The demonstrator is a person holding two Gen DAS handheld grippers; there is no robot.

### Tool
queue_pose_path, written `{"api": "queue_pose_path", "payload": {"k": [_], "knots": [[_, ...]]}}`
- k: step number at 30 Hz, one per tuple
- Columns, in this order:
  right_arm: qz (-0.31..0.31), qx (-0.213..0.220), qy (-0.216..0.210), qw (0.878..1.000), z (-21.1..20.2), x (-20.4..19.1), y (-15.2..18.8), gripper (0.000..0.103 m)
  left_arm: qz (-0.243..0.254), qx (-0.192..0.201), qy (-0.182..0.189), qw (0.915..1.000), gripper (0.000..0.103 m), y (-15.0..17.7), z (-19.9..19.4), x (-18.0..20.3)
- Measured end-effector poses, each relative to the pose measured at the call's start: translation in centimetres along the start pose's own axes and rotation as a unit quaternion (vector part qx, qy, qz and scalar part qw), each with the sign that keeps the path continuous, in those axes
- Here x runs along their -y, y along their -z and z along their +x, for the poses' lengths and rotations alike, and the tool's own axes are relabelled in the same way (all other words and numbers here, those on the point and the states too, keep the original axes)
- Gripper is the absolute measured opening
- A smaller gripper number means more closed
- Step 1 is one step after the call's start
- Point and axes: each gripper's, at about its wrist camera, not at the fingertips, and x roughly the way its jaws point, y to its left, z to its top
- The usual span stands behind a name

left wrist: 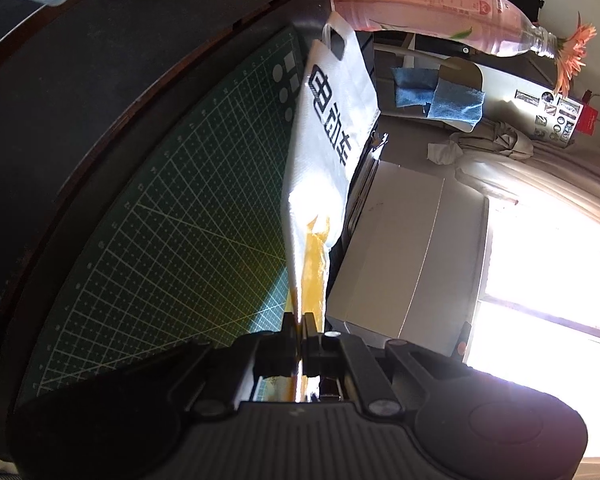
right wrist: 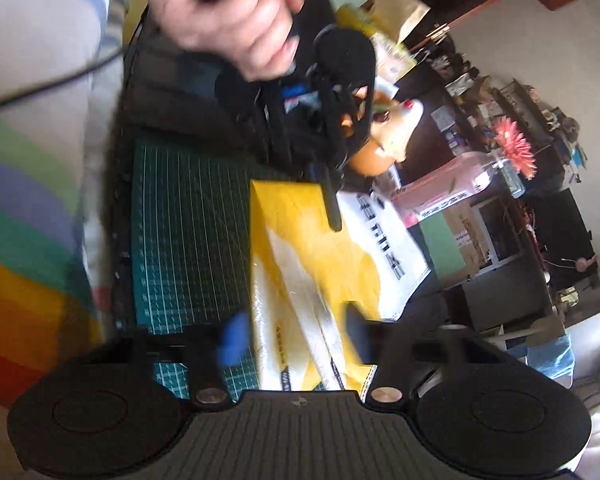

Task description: Fold shopping bag

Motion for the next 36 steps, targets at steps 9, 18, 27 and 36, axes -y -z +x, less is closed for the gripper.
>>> {"api": "queue_pose_path", "payload": {"k": [9,18,27,36], "knots": [[0.011,-0.018,-0.029,0.999,-1.8,-0.3,-1.5,0.008,0.181,0.069,-0.098,0.9761,0.011,1.5,-2.1,5.9],[0.015,-0.033,-0.07,0.997,-3.8,1.3,-2.9,0.007,0.353,0.159,-0.156,0.9088,0.018,4.6,-2.6,10.1],[0.014,-0.029,-0.115,0.993,-5.7,2.7,-5.0,0.007,0.383,0.101,-0.3,0.868,0.005,4.0,2.9,8.1],[0.049,0.017,-0.121,0.991,-5.1,4.2,-5.5,0.01,0.375,0.03,-0.284,0.8818,0.004,3.7,3.2,6.1]]}}
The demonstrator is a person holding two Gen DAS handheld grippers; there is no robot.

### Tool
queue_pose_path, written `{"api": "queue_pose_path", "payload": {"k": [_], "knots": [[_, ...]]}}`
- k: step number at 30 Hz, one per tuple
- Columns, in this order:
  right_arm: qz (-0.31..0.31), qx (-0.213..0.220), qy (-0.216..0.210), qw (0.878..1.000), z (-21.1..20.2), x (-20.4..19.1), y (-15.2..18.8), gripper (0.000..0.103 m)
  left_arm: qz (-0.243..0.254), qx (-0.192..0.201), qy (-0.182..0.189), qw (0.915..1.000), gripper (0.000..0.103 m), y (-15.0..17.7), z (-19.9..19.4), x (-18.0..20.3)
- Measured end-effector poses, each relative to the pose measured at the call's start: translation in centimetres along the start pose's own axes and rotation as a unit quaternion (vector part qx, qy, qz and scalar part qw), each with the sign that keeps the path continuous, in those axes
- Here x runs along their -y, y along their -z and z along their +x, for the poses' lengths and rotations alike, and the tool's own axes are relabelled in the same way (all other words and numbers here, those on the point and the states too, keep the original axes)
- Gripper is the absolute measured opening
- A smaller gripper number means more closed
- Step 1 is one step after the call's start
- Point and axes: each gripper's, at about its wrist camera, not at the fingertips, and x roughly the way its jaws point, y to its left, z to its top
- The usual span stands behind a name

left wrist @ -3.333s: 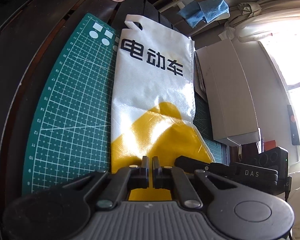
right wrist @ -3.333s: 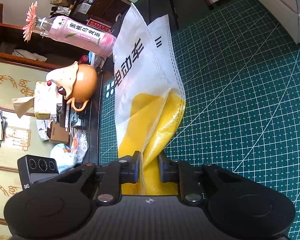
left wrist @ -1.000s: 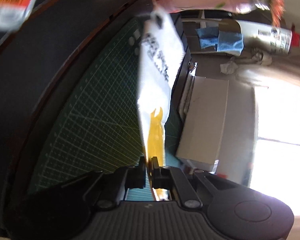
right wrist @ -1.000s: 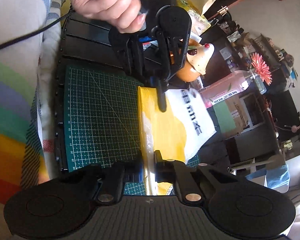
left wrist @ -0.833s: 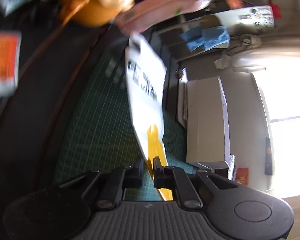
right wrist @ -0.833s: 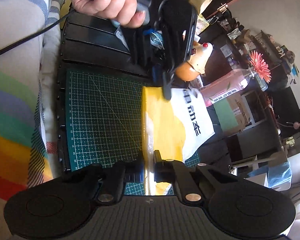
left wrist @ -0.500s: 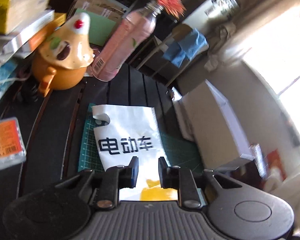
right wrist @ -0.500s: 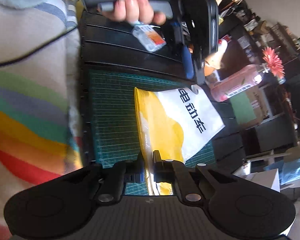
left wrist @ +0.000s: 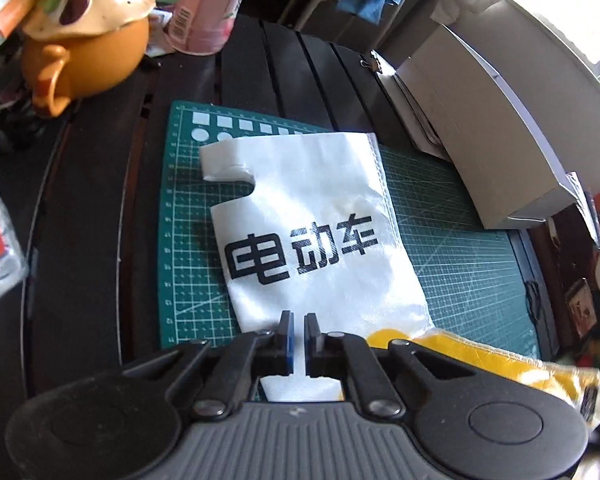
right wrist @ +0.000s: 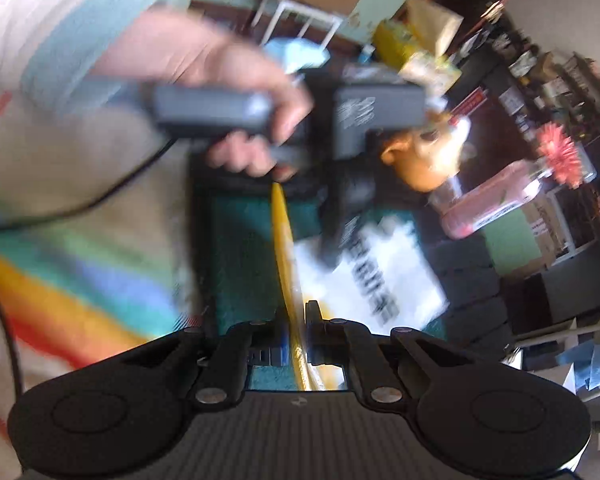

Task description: Fold shopping bag

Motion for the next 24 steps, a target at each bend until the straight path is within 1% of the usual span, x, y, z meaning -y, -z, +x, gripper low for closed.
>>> {"api": "queue_pose_path", "payload": {"k": [4,6,10,12,14,16,20,23,24], "knots": [[0.026,0.02,0.043,0.999,2.0,2.4,-0.2,0.016,-0.045,-0.011,0.032,0.9984,0.003,-0.6,0.5,-1.8],[0.039,0.029,0.062,0.997,3.1,3.4,-0.1,0.025,-0.073,-0.018,0.053,0.9958,0.003,-0.5,0.4,-2.7],[0.07,0.05,0.092,0.992,5.3,4.1,1.0,0.033,-0.123,-0.026,0.077,0.9891,0.002,-0.4,0.3,-4.3],[0.075,0.051,0.104,0.99,6.5,3.9,1.3,0.042,-0.137,-0.024,0.076,0.9874,0.002,-0.3,-0.1,-4.8],[0.07,0.05,0.121,0.989,7.6,3.6,1.5,0.046,-0.15,-0.022,0.075,0.9855,0.002,-0.2,-0.4,-5.2],[0.072,0.051,0.14,0.986,8.8,3.8,1.7,0.048,-0.164,-0.02,0.075,0.9835,0.002,-0.1,-0.7,-5.7],[0.079,0.048,0.161,0.983,11.0,3.4,1.9,0.053,-0.191,-0.015,0.073,0.9788,0.0,0.0,-1.4,-6.6],[0.076,0.043,0.177,0.98,12.5,3.1,1.9,0.061,-0.211,-0.012,0.072,0.9748,0.0,0.2,-1.9,-7.3],[0.071,0.042,0.18,0.98,12.9,3.0,1.9,0.062,-0.217,-0.011,0.071,0.9734,0.001,0.2,-2.0,-7.5]]}}
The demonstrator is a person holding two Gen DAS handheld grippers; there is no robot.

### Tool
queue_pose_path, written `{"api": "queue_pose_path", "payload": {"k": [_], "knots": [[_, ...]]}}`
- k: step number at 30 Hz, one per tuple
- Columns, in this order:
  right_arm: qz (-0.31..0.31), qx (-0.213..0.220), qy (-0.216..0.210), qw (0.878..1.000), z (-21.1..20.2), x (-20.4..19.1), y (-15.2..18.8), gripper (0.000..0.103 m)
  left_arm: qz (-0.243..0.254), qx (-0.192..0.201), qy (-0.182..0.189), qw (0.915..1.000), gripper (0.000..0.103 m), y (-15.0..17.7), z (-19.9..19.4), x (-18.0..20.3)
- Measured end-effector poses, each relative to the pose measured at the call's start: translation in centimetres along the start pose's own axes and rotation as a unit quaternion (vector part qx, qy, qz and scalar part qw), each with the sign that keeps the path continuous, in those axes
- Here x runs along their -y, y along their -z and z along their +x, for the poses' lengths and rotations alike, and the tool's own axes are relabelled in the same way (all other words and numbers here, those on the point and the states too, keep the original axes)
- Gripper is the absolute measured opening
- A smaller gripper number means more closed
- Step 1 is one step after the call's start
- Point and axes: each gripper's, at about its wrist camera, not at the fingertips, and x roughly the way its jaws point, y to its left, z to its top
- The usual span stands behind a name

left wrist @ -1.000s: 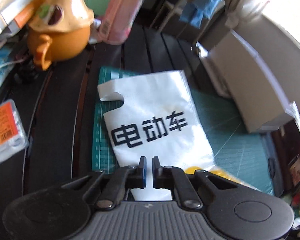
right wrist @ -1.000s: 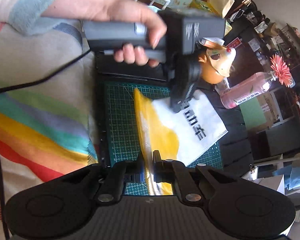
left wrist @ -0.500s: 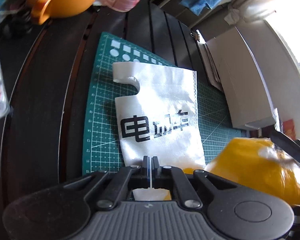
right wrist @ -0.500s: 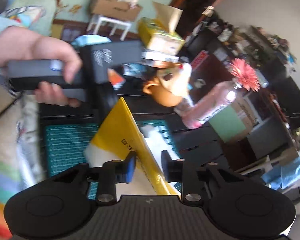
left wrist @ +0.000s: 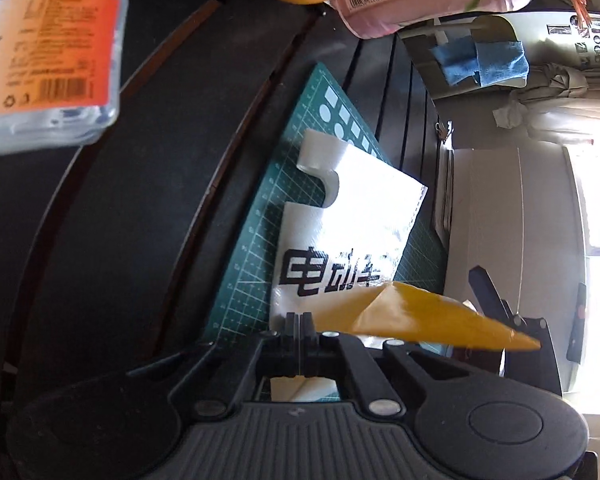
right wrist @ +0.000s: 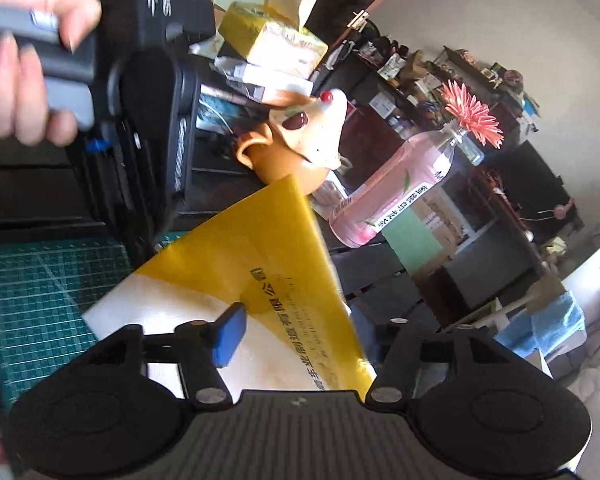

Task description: Fold shopping bag

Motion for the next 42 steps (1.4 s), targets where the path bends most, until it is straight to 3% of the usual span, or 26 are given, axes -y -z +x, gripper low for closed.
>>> {"api": "queue_pose_path", "payload": {"k": [3,6,14,23,26,31,36,37,38,40,41,42], "knots": [[-0.021,0.002,0.008,1.0,1.3,-0.9,0.0,0.072,-0.018,0.006,-0.002,0.9998,0.007,-0.1,-0.6,-0.5],[-0.032,0.004,0.003,0.999,2.1,-1.4,0.0,0.072,0.015,0.036,-0.034,0.9987,0.011,-0.1,-1.8,0.5],[-0.032,0.02,-0.02,0.999,3.8,-1.6,0.0,0.079,0.041,0.058,0.006,0.9974,0.011,0.6,-2.1,2.0],[-0.018,0.031,-0.032,0.999,3.9,-1.2,0.2,0.08,0.018,0.068,-0.019,0.9974,0.008,1.5,-0.9,0.9],[0.015,0.029,-0.047,0.998,3.5,-0.2,0.2,0.08,0.009,0.066,-0.02,0.9975,0.004,1.7,-0.7,0.5],[0.163,0.036,-0.064,0.984,0.6,4.6,0.4,0.08,0.004,0.061,-0.017,0.998,0.004,1.5,-0.6,0.3],[0.334,0.026,-0.046,0.941,-2.9,9.5,1.8,0.08,0.011,0.063,-0.023,0.9977,0.004,1.2,-0.2,0.7],[0.374,0.02,-0.054,0.926,-3.2,10.2,2.2,0.08,0.013,0.059,-0.025,0.9979,0.004,1.2,-0.3,0.8],[0.429,0.009,-0.072,0.9,-3.5,10.7,2.9,0.076,0.015,0.054,-0.027,0.9981,0.004,1.3,-0.3,0.9],[0.506,-0.016,-0.112,0.855,-2.8,11.2,4.0,0.046,0.018,0.045,-0.031,0.9983,0.004,1.4,-0.3,1.1],[0.543,-0.042,-0.139,0.827,-1.8,11.2,4.8,0.017,0.02,0.041,-0.033,0.9984,0.004,1.4,-0.3,1.2],[0.566,-0.079,-0.154,0.806,-0.6,10.8,5.6,0.006,0.022,0.036,-0.035,0.9985,0.004,1.5,-0.3,1.3]]}}
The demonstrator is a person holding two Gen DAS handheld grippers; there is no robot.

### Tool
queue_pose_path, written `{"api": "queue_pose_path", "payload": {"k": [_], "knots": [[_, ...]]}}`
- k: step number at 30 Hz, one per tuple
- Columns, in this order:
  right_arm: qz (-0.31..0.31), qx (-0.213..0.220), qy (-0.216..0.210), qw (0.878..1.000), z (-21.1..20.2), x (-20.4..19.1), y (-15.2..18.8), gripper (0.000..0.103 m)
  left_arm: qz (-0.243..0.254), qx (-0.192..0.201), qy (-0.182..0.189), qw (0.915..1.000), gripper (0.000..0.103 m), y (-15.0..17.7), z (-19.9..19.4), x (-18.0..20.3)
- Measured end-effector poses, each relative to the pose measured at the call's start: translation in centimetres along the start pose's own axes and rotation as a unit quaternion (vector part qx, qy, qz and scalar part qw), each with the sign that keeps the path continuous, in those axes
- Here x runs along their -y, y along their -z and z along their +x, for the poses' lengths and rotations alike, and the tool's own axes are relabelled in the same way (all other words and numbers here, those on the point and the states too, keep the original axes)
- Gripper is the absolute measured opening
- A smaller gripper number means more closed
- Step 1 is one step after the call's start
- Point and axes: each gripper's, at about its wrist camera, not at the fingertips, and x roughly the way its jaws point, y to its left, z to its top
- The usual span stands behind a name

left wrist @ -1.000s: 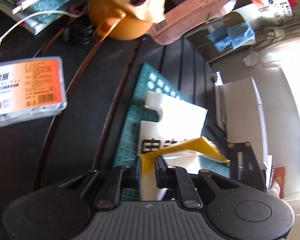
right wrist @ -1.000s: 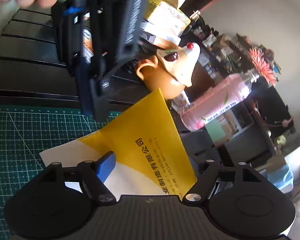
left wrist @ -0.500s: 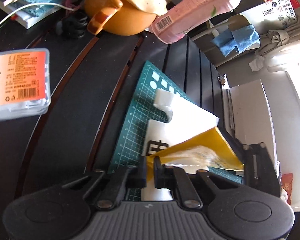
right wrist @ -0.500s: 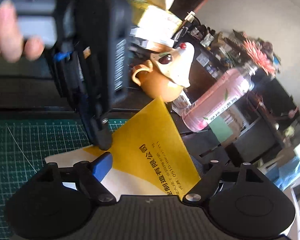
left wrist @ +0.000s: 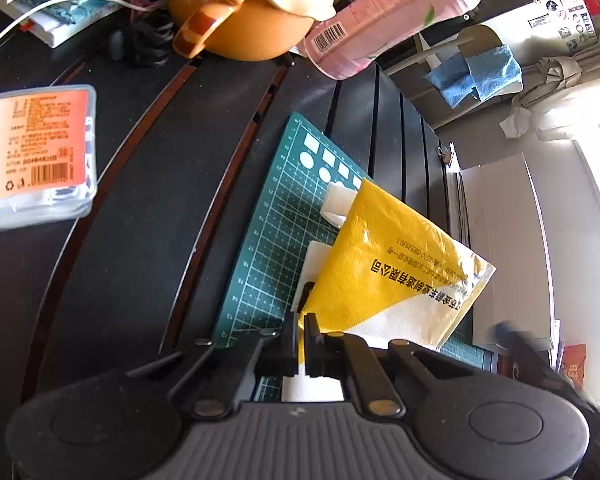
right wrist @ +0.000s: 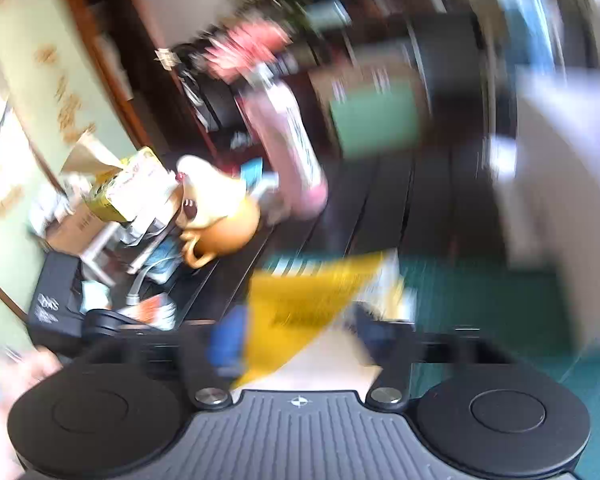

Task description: Fold shopping bag

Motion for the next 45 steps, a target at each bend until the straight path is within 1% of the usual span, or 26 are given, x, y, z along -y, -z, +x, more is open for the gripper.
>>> {"api": "queue_pose_path", "payload": {"k": [1,3,5,7,8,9,10,11,12,13,15,19,20,21,22,23,24,25,26,27,29,30,32,36,37,45], "knots": [[0.016,-0.025,0.011,0.999,1.0,0.5,0.5,0.006,0.002,-0.004,-0.002,1.0,0.004,0.0,0.0,0.1],[0.002,-0.055,0.036,0.998,2.6,0.8,1.3,0.006,0.006,-0.013,-0.005,0.9999,0.004,0.1,-0.1,0.3],[-0.036,-0.082,0.058,0.994,4.0,0.6,2.0,0.007,0.012,-0.022,-0.009,0.9997,0.004,0.2,-0.1,0.5],[-0.094,-0.097,0.071,0.988,4.9,-0.2,2.7,0.007,0.036,-0.026,-0.009,0.999,0.005,0.3,-0.4,1.3],[-0.147,-0.102,0.078,0.981,5.4,-1.2,3.1,0.007,0.052,-0.019,-0.003,0.9985,0.005,0.3,-0.9,1.8],[-0.209,-0.104,0.086,0.969,5.8,-2.3,3.6,0.007,0.067,-0.011,0.004,0.9977,0.005,0.4,-1.3,2.3],[-0.256,-0.105,0.089,0.957,6.2,-3.1,4.0,0.008,0.076,0.007,0.017,0.9969,0.005,0.4,-1.8,2.7],[-0.276,-0.107,0.088,0.951,6.3,-3.5,4.2,0.008,0.085,0.026,0.03,0.9956,0.006,0.5,-2.4,3.1],[-0.294,-0.11,0.086,0.946,6.6,-3.8,4.3,0.005,0.093,0.044,0.041,0.9938,0.011,0.6,-2.8,3.5],[-0.308,-0.113,0.082,0.941,6.7,-4.1,4.4,0.005,0.094,0.06,0.044,0.9928,0.013,0.7,-2.8,3.6],[-0.314,-0.117,0.072,0.939,6.7,-3.9,4.4,0.005,0.095,0.091,0.05,0.9901,0.016,0.9,-2.6,3.8],[-0.298,-0.122,0.05,0.945,6.2,-3.0,4.2,0.005,0.085,0.082,0.045,0.992,0.016,0.5,-0.6,3.6],[-0.294,-0.122,0.048,0.947,6.1,-2.8,4.0,0.005,0.081,0.078,0.043,0.9927,0.015,0.5,-0.4,3.5],[-0.288,-0.122,0.046,0.949,5.9,-2.6,3.9,0.005,0.078,0.075,0.041,0.9933,0.005,0.4,-0.2,3.4],[-0.276,-0.119,0.044,0.953,5.7,-2.4,3.8,0.005,0.074,0.071,0.039,0.9939,0.001,0.4,-0.1,3.3],[-0.25,-0.112,0.045,0.961,5.5,-2.2,3.7,0.005,0.071,0.067,0.037,0.9945,0.001,0.3,0.1,3.2],[-0.224,-0.106,0.045,0.968,5.2,-2.0,3.5,0.008,0.067,0.064,0.035,0.9951,0.001,0.3,0.3,3.1],[-0.176,-0.096,0.043,0.979,4.7,-1.5,3.4,0.01,0.063,0.06,0.034,0.9956,0.001,0.2,0.5,3.0],[-0.099,-0.083,0.039,0.991,3.8,-0.5,3.2,0.016,0.06,0.057,0.032,0.9961,0.001,0.2,0.7,2.9],[-0.052,-0.077,0.034,0.995,3.2,0.1,3.1,0.024,0.056,0.053,0.03,0.9966,0.001,0.1,0.9,2.8],[0.062,-0.065,0.013,0.996,1.7,1.8,3.0,0.03,0.049,0.046,0.026,0.9974,0.001,0.0,1.2,2.6],[0.112,-0.059,0.0,0.992,1.0,2.6,3.1,0.031,0.045,0.042,0.024,0.9978,0.001,0.0,1.4,2.5],[0.206,-0.051,-0.027,0.977,0.0,4.0,3.6,0.034,0.039,0.035,0.02,0.9984,0.001,-0.1,1.8,2.3],[0.322,-0.066,-0.068,0.942,-0.6,5.1,6.2,0.035,0.049,0.039,0.013,0.998,0.001,0.3,1.9,2.4],[0.343,-0.068,-0.072,0.934,-0.6,5.3,6.8,0.035,0.048,0.039,0.014,0.998,0.001,0.3,1.8,2.3],[0.447,-0.08,-0.052,0.889,1.3,6.3,9.5,0.035,0.028,0.036,0.025,0.9987,0.001,0.3,1.8,1.8]]}}
